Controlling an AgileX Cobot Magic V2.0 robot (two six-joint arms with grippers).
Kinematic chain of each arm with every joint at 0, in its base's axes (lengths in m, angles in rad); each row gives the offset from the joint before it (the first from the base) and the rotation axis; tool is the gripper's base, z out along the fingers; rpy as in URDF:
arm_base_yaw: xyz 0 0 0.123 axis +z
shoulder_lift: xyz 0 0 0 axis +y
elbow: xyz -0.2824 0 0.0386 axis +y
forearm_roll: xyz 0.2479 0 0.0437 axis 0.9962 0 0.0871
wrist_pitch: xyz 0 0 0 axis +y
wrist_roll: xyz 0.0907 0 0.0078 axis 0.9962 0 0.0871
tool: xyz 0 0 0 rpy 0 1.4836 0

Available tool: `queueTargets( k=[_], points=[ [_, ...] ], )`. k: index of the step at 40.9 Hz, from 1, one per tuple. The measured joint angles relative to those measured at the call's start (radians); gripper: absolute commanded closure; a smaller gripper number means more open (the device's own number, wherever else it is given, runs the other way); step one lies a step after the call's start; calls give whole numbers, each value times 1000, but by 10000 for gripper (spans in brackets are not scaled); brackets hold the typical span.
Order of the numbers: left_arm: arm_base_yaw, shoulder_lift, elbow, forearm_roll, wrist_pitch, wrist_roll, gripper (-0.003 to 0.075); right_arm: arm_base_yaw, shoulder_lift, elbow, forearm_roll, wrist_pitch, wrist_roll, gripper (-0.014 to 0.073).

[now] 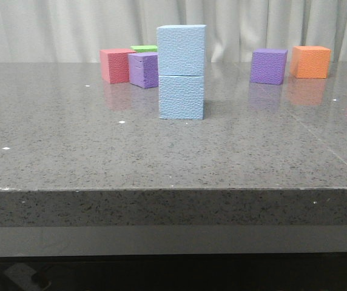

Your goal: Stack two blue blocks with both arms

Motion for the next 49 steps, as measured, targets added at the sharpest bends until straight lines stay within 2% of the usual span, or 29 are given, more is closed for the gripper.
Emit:
queueTargets(
  k=[2,8,14,19,23,34,38,41,49],
  points=[
    [0,5,2,3,-25,0,178,0,0,0,0,0,0,74],
    [0,11,2,10,-95,-2,397,0,0,0,0,0,0,429],
    [0,11,2,10,-114,-4,587,0,0,0,0,1,0,663],
    [0,11,2,10,-117,-4,686,0,0,0,0,2,0,661],
    [0,11,2,10,-117,-4,736,0,0,0,0,5,0,661],
    [0,11,2,10,-117,-6,741,0,0,0,0,5,4,661],
    [11,-1,33,16,-156,-6,741,0,0,0,0,5,4,661],
    [64,-37,84,33,-215,-4,741,0,0,0,0,5,4,661],
    [352,-164,339,43,-447,0,741,0,0,0,0,5,4,661]
  ],
)
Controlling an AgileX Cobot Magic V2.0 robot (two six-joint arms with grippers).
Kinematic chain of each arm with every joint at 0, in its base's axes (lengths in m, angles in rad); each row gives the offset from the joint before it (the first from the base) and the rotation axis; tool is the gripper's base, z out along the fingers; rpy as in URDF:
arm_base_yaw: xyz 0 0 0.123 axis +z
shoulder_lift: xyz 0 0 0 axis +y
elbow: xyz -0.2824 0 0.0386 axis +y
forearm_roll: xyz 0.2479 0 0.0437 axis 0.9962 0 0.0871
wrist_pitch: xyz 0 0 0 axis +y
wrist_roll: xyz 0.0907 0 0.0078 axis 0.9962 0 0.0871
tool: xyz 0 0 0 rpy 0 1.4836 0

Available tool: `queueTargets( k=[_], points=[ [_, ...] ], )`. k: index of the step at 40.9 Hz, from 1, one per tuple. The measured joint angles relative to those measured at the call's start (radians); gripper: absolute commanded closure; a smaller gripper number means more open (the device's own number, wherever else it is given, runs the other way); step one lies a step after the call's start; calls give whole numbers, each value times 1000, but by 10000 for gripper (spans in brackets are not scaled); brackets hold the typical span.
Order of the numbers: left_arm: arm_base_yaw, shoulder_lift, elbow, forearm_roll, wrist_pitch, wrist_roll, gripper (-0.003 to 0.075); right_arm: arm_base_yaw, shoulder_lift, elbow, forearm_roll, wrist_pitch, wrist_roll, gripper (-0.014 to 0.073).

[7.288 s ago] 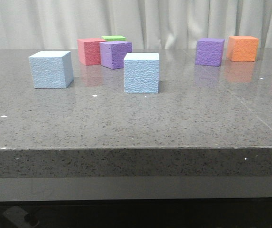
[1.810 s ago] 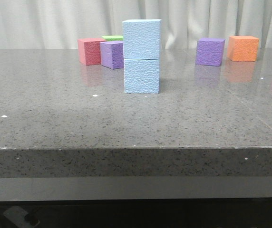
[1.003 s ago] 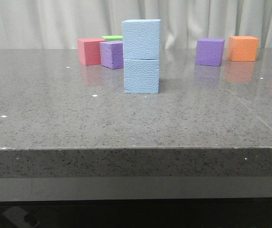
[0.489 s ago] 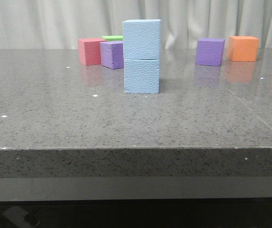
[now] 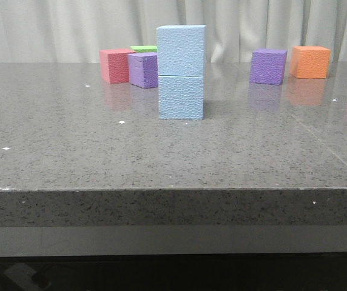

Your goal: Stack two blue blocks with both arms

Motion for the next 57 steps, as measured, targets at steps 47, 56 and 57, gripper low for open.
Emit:
queueTargets(
  k=[47,56,57],
  points=[
    [188,-243,416,95,-349,-276,741,0,0,0,0,2,0,661],
    [188,-243,416,95,-349,-276,741,0,0,0,0,2,0,661],
    [188,-243,416,95,-349,-276,741,0,0,0,0,2,0,661]
  ],
)
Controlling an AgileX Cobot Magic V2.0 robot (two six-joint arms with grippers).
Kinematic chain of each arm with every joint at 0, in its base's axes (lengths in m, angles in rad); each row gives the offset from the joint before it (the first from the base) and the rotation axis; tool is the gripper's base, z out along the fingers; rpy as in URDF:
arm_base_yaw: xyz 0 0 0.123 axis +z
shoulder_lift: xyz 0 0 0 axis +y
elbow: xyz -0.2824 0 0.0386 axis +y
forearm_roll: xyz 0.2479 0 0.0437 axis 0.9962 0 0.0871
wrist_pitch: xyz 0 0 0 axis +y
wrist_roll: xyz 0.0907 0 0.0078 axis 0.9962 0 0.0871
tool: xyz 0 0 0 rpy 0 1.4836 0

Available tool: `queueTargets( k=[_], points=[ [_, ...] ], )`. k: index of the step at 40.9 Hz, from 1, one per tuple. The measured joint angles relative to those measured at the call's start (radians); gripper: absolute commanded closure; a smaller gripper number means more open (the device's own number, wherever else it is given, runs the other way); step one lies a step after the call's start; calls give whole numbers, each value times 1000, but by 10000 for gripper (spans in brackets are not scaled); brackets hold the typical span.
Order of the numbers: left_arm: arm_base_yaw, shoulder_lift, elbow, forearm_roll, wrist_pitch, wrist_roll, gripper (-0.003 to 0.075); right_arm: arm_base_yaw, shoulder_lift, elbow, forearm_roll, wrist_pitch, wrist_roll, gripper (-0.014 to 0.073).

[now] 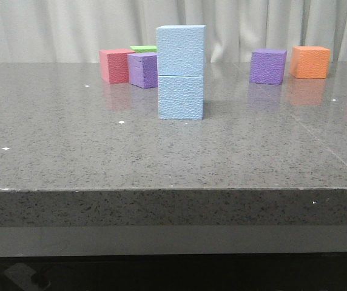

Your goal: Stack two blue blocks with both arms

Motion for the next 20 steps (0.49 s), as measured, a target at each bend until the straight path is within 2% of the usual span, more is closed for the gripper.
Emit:
queueTargets(
  k=[12,20],
  points=[
    [0,0,0,0,0,0,741,-18,-27,22,3,-2,-4,661],
    [0,0,0,0,0,0,741,-208,-226,178,7,-113,-4,661]
  ],
)
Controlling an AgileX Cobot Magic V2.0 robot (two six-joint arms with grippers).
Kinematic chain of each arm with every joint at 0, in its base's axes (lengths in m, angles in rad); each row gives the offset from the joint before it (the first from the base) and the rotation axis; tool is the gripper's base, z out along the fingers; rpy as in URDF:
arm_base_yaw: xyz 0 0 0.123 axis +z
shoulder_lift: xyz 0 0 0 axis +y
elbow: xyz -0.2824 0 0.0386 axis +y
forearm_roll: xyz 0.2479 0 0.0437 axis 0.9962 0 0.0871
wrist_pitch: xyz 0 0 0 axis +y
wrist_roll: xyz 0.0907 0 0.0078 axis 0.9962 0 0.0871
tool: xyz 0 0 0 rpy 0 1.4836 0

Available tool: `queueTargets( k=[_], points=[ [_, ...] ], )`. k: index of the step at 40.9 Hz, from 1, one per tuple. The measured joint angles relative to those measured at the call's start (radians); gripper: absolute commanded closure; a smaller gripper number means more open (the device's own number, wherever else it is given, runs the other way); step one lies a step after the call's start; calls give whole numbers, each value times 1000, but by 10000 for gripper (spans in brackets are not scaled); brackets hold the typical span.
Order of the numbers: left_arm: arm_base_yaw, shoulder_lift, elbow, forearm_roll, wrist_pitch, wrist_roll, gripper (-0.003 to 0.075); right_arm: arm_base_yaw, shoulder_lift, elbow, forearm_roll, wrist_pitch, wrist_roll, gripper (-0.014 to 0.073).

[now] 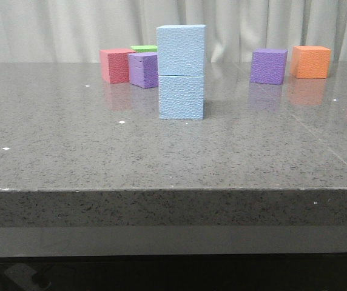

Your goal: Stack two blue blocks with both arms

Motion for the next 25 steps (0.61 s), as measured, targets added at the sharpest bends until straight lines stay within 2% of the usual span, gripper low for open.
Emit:
queueTargets(
  k=[5,12,19,25],
  points=[
    [0,0,0,0,-1,0,741,-123,-172,174,0,-180,0,661],
    [0,0,0,0,-1,0,741,-223,-382,449,0,-408,0,661],
    [0,0,0,0,-1,0,741,-253,-511,656,0,-504,0,661],
    [0,0,0,0,-1,0,741,-253,-527,682,0,-503,0,661]
  ],
)
